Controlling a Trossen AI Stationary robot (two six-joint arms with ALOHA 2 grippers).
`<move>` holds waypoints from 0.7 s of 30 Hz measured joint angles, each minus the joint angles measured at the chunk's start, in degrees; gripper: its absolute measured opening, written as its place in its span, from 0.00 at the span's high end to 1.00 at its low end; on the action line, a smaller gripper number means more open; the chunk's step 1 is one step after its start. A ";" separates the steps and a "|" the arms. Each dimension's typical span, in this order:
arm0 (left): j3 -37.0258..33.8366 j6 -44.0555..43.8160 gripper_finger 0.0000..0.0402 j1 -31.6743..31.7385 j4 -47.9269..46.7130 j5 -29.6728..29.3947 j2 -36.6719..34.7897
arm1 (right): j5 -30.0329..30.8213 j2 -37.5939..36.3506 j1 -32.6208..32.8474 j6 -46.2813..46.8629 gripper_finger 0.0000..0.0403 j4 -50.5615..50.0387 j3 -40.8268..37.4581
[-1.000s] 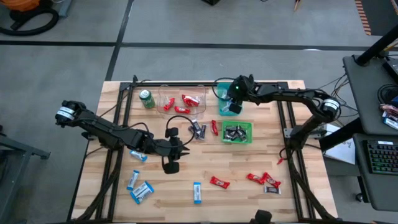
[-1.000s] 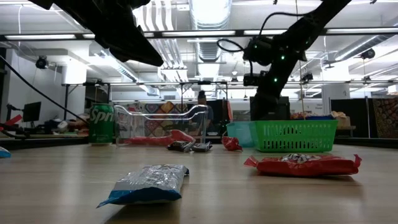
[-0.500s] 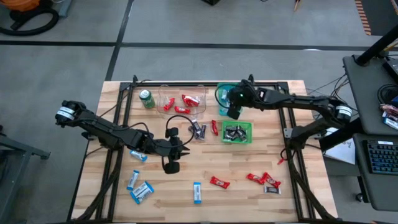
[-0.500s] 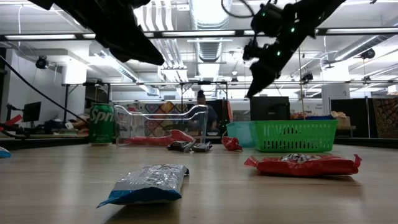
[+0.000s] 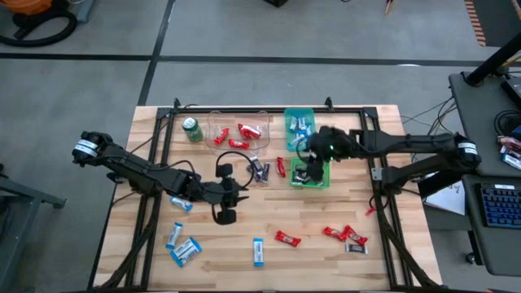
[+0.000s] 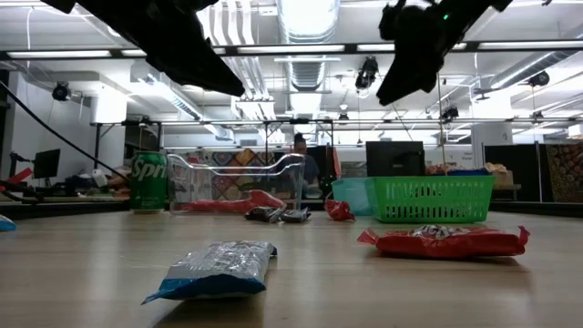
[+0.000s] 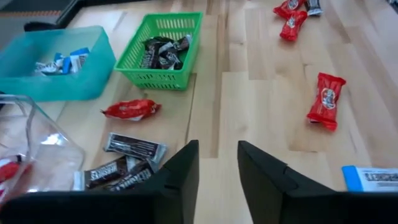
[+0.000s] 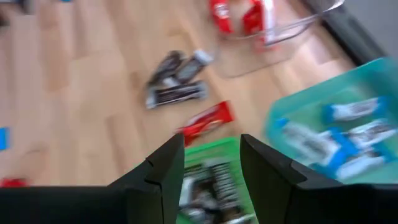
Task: Sort candy
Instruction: Put the brown chocolate bar into the green bin
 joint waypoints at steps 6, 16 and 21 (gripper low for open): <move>0.00 3.71 0.64 0.02 0.33 -0.28 0.45 | 0.00 -0.29 9.48 6.90 0.64 -1.17 -0.14; -0.04 19.28 0.57 1.90 5.83 -0.24 9.41 | 3.00 0.10 23.94 15.06 0.64 -0.79 -0.39; -0.04 24.14 0.57 5.74 7.95 -0.26 12.99 | 5.20 0.10 27.88 18.19 0.64 -0.75 -0.39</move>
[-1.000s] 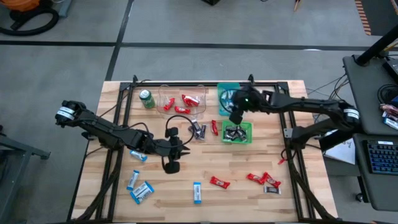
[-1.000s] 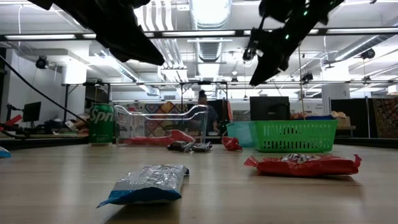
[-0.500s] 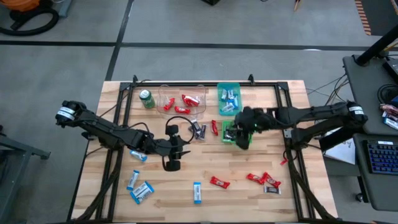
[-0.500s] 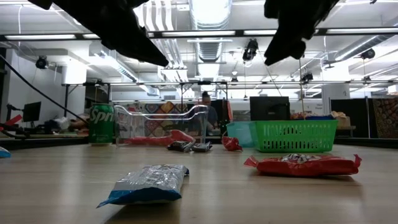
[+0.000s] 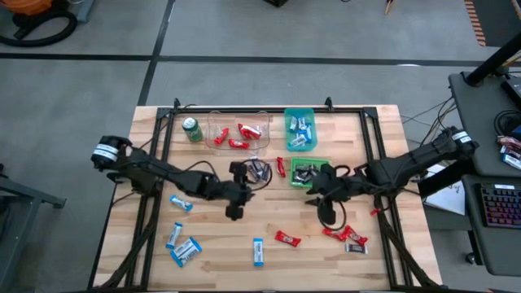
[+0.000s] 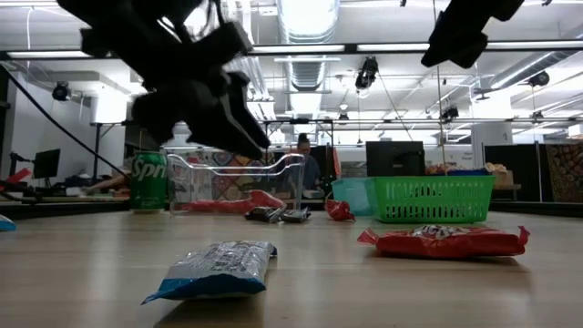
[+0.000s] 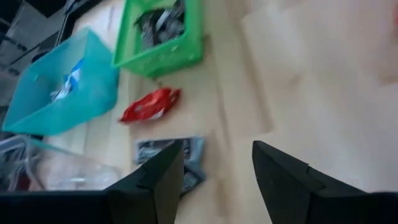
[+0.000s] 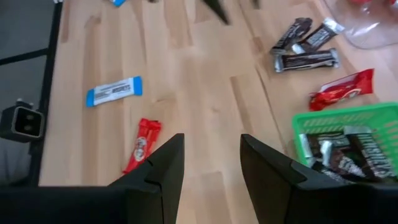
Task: Sort candy
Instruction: Put the brown chocolate bar into the green bin
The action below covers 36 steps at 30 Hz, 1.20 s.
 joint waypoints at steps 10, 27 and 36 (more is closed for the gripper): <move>0.00 8.43 0.57 6.37 1.49 2.35 5.49 | 2.89 0.00 2.42 1.14 0.64 -0.04 0.00; 0.20 10.74 0.58 13.28 2.83 6.29 12.24 | 3.96 0.02 2.40 1.16 0.64 0.02 -0.22; 0.20 10.19 0.75 13.25 2.43 6.74 12.39 | 4.35 0.02 2.40 1.16 0.64 0.00 -0.24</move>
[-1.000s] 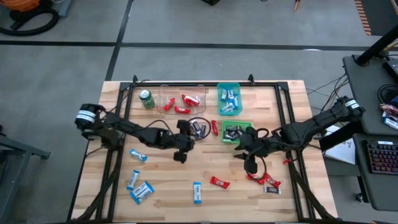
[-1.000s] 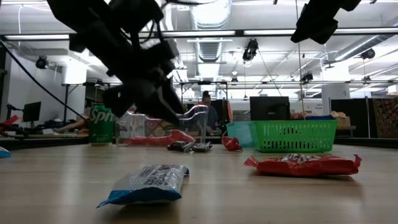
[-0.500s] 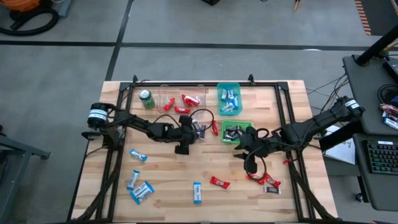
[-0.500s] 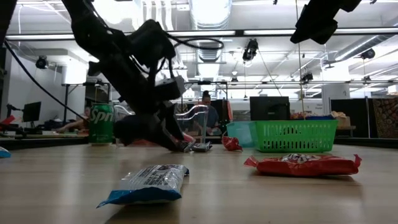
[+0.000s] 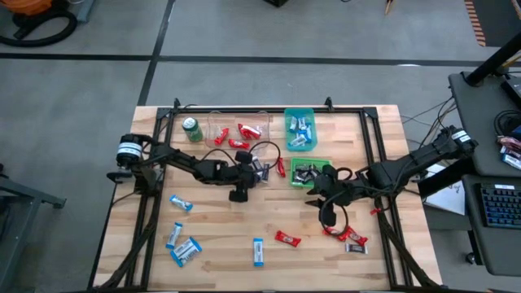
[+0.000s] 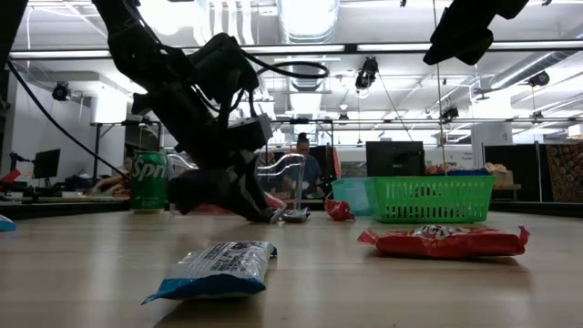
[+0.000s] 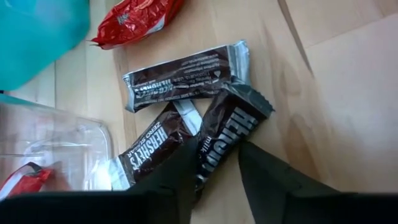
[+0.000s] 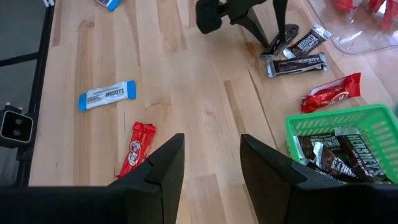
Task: Sort candy
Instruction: Put the brown chocolate bar into the green bin
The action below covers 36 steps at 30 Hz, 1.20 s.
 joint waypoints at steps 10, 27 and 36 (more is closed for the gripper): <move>-0.04 -1.12 0.95 -0.03 -0.04 -0.10 0.09 | 0.00 0.00 0.00 0.00 0.64 0.00 0.00; 2.35 -10.41 0.99 -6.92 0.02 -10.58 -6.40 | 9.36 0.09 0.23 -6.77 0.64 18.97 -9.33; 3.82 -19.87 0.99 -13.11 12.93 -24.98 -6.73 | 17.07 0.09 0.22 -22.71 0.64 49.86 -19.54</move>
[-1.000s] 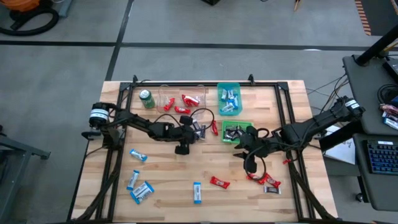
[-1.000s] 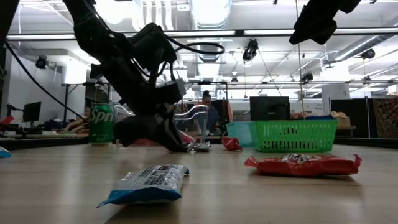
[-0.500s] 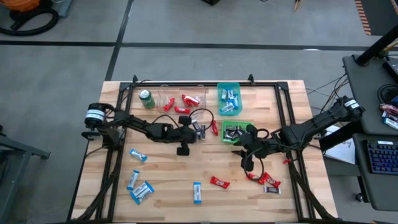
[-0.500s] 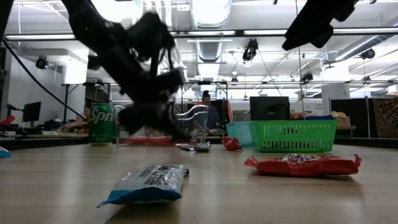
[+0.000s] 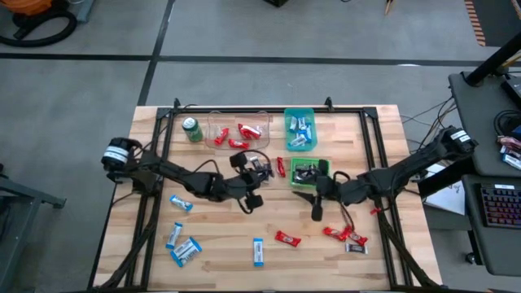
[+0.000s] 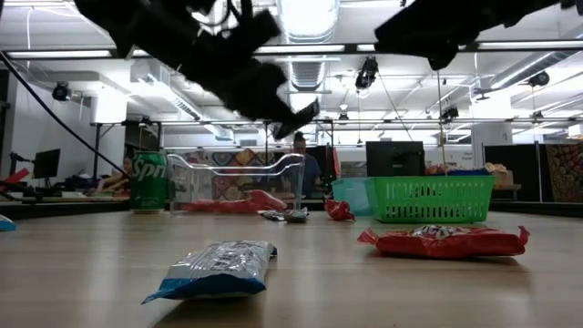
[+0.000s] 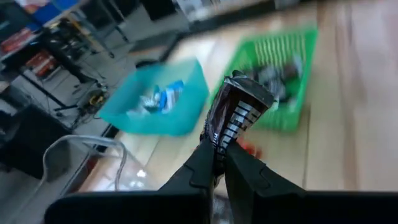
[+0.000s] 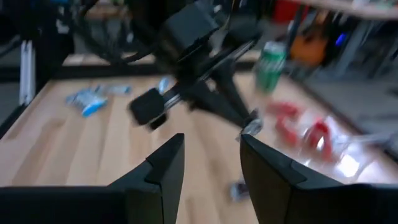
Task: Sort candy
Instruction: Put the brown chocolate bar into the green bin
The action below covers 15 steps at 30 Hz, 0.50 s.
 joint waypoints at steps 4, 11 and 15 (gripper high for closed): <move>0.04 -6.96 0.99 -1.50 6.25 -2.45 0.00 | 2.48 0.00 0.00 -5.63 0.64 14.59 -4.97; 0.43 -7.73 0.99 -2.69 15.11 -2.69 0.74 | 2.86 0.00 -0.19 -7.52 0.64 26.32 -8.57; 1.21 -6.16 0.99 -2.69 22.73 -0.73 3.63 | 2.86 0.00 -0.17 -6.20 0.64 26.50 -8.59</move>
